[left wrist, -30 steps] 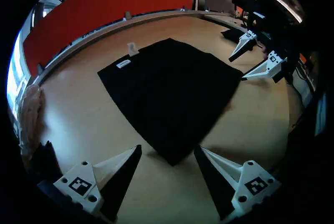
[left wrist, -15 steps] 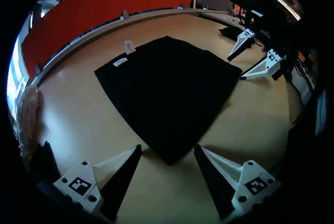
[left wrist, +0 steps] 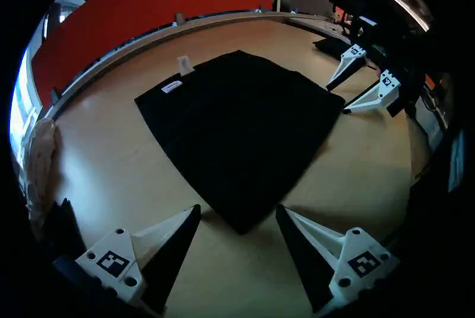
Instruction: Fold towel
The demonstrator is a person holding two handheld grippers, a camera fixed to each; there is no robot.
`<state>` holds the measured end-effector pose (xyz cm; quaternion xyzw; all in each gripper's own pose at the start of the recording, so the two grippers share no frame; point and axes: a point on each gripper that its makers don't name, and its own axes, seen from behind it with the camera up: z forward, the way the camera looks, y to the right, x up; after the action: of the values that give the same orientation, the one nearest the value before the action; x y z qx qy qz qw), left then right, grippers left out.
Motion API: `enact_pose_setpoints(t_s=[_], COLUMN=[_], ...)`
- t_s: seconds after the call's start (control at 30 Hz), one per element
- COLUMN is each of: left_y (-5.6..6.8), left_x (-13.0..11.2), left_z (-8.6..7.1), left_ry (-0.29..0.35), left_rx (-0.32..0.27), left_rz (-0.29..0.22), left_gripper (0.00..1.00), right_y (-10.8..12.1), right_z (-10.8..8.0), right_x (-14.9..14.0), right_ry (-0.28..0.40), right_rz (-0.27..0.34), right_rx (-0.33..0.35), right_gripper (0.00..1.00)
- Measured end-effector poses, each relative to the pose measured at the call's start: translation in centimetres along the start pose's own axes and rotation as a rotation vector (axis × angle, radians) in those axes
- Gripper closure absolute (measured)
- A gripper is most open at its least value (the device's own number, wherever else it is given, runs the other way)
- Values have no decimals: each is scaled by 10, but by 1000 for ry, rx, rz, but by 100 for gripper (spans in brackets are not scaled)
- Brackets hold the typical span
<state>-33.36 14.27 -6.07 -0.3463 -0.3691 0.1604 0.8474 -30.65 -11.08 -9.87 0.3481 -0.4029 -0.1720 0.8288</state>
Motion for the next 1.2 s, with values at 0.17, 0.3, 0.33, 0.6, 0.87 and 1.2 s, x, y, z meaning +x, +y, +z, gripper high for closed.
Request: enact_pose_setpoints(t_s=[0.17, 0.3, 0.33, 0.6, 0.87, 1.2], left_y=[0, 0, 0, 1, 3, 5], left_x=[0, 0, 0, 0, -1, 0], left_z=[1, 1, 2, 2, 1, 1], left_ry=[-5, -7, -8, -14, -18, -24], left_rx=[7, 13, 14, 21, 26, 51], left_rz=[-5, -10, -11, -19, -26, -50], left_gripper=[7, 9, 10, 23, 36, 81], right_y=[-4, -4, -4, -4, -2, -3], right_z=[-2, -4, -5, -8, -8, -1], right_x=[0, 0, 0, 0, 0, 3], right_ry=[3, 4, 4, 5, 6, 2], right_rz=[-5, -5, -4, -9, -5, -6], right_rx=[6, 7, 7, 12, 10, 13], right_gripper=[30, 31, 32, 45, 63, 76])
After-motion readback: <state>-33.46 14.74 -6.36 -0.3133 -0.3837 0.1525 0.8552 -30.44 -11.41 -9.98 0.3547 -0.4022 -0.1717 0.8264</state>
